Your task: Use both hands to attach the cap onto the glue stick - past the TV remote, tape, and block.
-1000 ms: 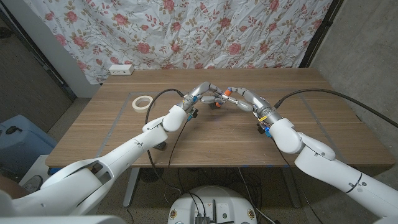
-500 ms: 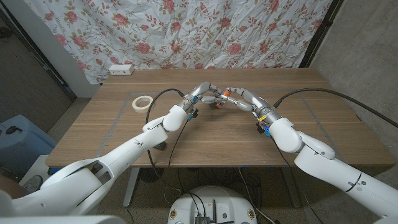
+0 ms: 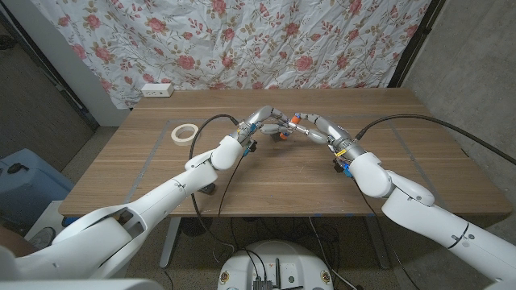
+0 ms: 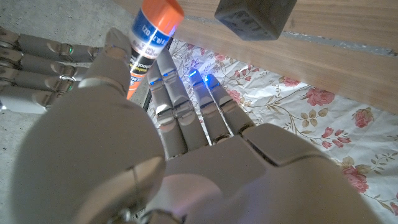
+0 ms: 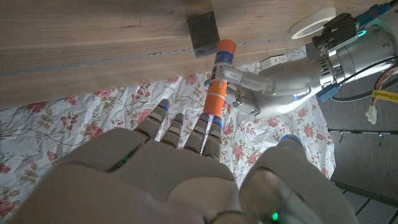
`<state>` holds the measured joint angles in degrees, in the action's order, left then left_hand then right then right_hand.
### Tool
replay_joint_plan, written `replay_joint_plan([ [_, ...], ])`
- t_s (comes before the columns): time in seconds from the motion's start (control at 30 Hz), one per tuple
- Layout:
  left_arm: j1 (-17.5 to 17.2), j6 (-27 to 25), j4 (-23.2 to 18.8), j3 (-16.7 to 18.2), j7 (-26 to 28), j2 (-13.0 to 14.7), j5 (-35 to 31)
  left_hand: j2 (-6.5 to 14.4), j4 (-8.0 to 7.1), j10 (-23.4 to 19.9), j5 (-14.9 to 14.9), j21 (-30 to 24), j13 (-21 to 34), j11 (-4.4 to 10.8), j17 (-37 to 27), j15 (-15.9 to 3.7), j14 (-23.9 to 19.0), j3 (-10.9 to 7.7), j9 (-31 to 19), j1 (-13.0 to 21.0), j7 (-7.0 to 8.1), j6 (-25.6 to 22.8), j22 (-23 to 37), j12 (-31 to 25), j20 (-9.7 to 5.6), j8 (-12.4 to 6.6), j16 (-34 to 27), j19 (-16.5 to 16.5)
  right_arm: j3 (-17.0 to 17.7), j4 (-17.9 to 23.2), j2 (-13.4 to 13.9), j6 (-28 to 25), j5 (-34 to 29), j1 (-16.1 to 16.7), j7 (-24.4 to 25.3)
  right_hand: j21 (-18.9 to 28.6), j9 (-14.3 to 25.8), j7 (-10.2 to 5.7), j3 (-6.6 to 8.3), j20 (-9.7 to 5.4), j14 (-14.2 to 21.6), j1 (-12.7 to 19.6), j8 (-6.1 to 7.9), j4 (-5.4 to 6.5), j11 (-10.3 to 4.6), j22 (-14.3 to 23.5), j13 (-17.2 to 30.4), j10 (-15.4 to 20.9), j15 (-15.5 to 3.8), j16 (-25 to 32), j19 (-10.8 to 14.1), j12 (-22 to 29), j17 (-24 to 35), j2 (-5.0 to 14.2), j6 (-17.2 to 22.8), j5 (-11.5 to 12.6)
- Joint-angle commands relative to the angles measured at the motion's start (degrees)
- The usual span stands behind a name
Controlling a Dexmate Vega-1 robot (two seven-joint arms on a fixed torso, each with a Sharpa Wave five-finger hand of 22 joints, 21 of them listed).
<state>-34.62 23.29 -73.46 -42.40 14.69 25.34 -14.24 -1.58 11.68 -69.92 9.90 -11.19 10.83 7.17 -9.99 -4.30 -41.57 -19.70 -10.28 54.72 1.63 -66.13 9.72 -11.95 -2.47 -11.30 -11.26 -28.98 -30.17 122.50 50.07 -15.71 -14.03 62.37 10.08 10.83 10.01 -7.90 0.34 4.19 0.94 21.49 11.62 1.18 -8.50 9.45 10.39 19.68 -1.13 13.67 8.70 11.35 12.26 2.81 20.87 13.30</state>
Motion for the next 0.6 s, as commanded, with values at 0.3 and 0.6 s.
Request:
replay_joint_plan([
  [0.3,0.23,-0.02,0.77,-0.05,-0.30,-0.06,0.37,4.92,-1.82,-4.59,0.29,-0.11,0.25,4.58,-0.20,-8.54,-0.37,-1.14,-1.46,4.40,1.77,-2.35,0.28,0.08,-0.46,-1.65,-0.06,-0.06,1.50,-0.37,-0.11,-0.11,1.28,0.19,1.44,0.24,0.31,-0.23,0.13,0.52,0.26,0.17,-0.09,-0.47,0.47,0.30,0.32,0.03,0.09,0.06,0.66,-0.29,-0.08,-0.14,-0.02,-0.09],
  [0.6,-0.12,-0.71,0.31,0.31,0.38,0.11,0.36,4.58,-1.91,-3.53,0.34,-0.09,0.28,4.60,-0.13,-8.40,-0.29,-0.76,-1.48,4.22,1.75,-0.86,0.28,0.52,-0.36,-1.02,0.13,0.06,2.29,-0.74,0.05,0.08,1.82,0.17,2.14,0.26,0.31,-0.18,0.17,0.64,0.20,0.23,-0.20,-0.65,0.55,0.30,0.33,-0.13,0.10,0.00,0.83,-0.38,-0.11,-0.08,-0.08,-0.09],
])
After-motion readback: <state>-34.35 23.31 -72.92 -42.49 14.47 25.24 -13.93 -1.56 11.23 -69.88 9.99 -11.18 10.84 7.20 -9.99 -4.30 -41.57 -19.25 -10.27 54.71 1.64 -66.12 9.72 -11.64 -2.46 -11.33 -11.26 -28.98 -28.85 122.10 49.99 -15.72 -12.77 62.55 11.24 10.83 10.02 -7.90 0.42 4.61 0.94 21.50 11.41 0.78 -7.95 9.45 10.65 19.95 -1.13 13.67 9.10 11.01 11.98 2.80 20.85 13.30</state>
